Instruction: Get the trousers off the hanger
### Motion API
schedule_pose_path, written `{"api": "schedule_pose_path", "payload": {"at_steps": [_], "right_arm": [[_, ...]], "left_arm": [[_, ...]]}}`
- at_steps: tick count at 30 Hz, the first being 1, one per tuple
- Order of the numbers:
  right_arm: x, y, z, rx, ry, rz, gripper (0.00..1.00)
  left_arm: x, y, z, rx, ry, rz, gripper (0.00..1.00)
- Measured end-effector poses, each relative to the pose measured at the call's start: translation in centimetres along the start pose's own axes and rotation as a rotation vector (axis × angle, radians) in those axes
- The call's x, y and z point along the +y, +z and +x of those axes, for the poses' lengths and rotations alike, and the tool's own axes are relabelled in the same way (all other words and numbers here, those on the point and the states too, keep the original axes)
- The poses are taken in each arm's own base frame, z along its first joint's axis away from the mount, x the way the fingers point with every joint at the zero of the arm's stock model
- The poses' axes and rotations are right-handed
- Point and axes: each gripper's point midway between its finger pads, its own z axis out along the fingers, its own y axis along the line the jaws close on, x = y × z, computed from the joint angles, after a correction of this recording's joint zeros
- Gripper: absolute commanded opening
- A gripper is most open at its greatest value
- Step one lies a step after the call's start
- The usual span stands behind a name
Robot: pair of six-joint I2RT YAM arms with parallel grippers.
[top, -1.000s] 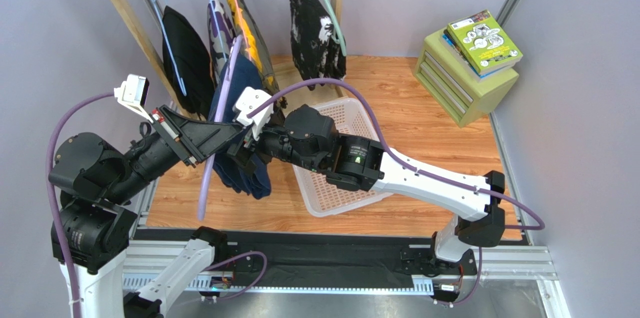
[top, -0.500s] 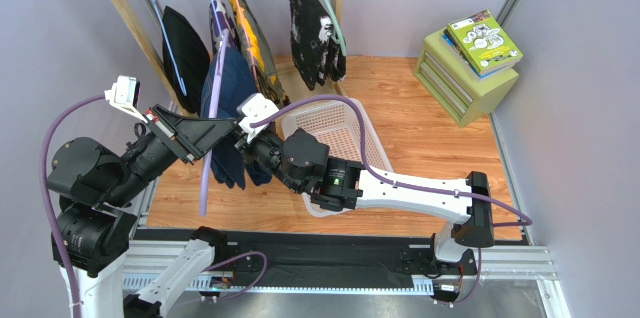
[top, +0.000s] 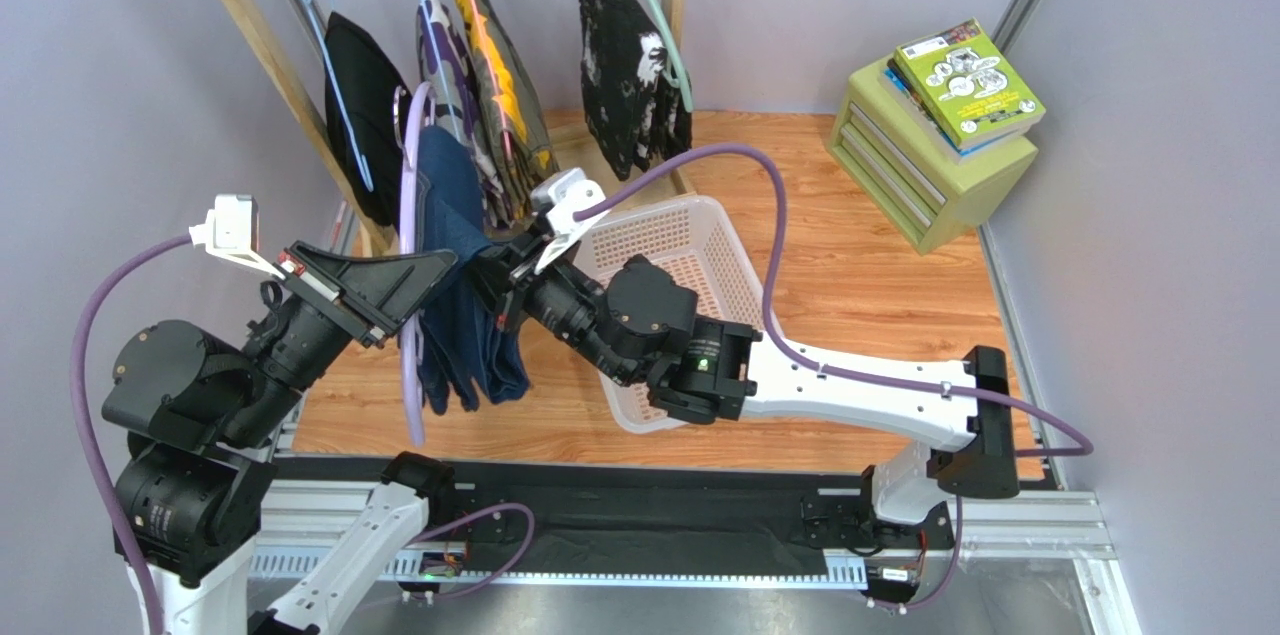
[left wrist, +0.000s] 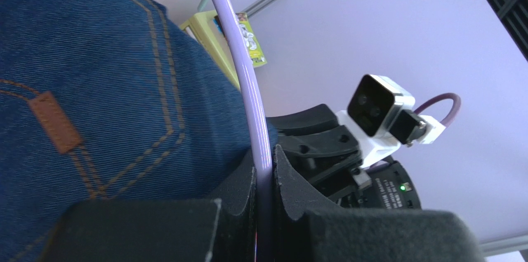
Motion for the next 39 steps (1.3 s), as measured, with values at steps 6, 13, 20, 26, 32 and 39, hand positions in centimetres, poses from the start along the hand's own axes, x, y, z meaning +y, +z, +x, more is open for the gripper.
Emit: {"api": "schedule_pose_path", "payload": {"at_steps": [6, 13, 20, 26, 32, 39], "right_arm": [[-0.1, -0.8, -3.0, -0.044, 0.104, -0.005, 0.0], [-2.2, -0.9, -4.9, -0.043, 0.167, 0.031, 0.0], [-3.3, -1.6, -8.4, -0.062, 0.196, 0.042, 0.0], [-3.2, -2.1, -11.8, -0.101, 0.192, 0.039, 0.0], [-3.0, -3.1, -17.6, -0.204, 0.169, 0.035, 0.0], [-3.7, -5.8, -25.1, -0.356, 0.13, 0.06, 0.0]], "left_arm": [[0.2, -0.1, -0.1, -0.02, 0.001, 0.006, 0.0], [0.0, -0.8, -0.9, -0.077, 0.011, 0.014, 0.0], [0.0, -1.1, -1.3, -0.103, 0.016, 0.011, 0.0], [-0.1, -1.3, -1.5, -0.118, 0.021, 0.013, 0.0], [0.9, -1.2, -1.8, -0.138, 0.024, -0.027, 0.0], [2.4, -1.4, -1.7, -0.147, 0.045, -0.091, 0.0]]}}
